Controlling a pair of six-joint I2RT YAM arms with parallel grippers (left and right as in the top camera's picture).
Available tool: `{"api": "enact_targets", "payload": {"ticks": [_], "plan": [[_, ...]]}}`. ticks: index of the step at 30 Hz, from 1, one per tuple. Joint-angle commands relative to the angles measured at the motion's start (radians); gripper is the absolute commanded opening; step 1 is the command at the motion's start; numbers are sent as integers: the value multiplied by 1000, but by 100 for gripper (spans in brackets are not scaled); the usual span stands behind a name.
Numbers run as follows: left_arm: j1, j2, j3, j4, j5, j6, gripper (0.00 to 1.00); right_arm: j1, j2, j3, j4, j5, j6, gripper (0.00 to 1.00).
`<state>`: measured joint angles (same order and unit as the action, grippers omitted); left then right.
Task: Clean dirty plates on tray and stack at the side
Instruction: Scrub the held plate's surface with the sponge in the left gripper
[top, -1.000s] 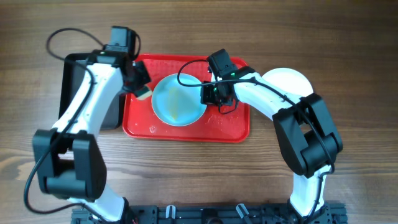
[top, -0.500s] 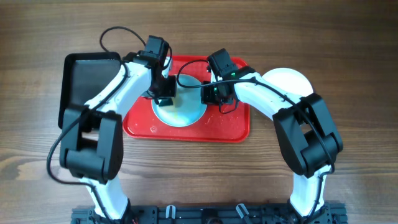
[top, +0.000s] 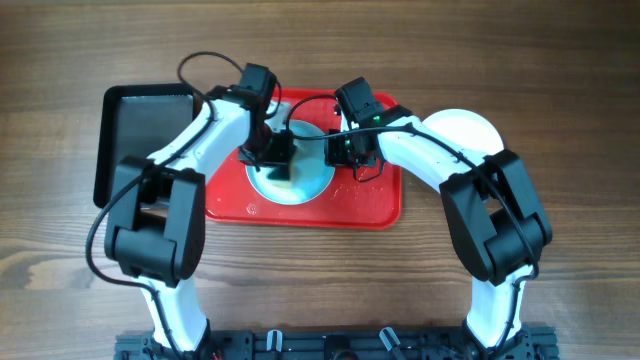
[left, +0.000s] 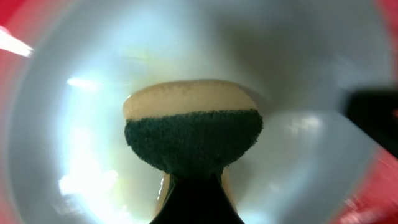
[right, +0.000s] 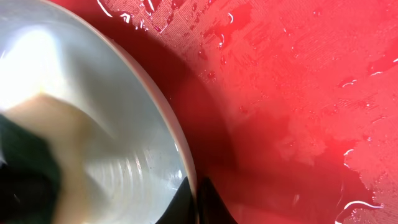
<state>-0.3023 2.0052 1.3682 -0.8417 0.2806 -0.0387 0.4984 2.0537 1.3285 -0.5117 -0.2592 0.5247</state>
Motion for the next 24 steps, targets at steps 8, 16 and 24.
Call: {"api": "enact_targets", "payload": {"ticks": [8,16,24], "plan": [[-63,41,-10,5,-99,-19,4,-2,32,-22,0,30,-18,4],[-63,41,-10,76,-746,-412,4,-2,32,-22,1,31,-18,4],[-68,41,-10,148,-707,-397,4,-2,32,-22,0,34,-21,4]]}}
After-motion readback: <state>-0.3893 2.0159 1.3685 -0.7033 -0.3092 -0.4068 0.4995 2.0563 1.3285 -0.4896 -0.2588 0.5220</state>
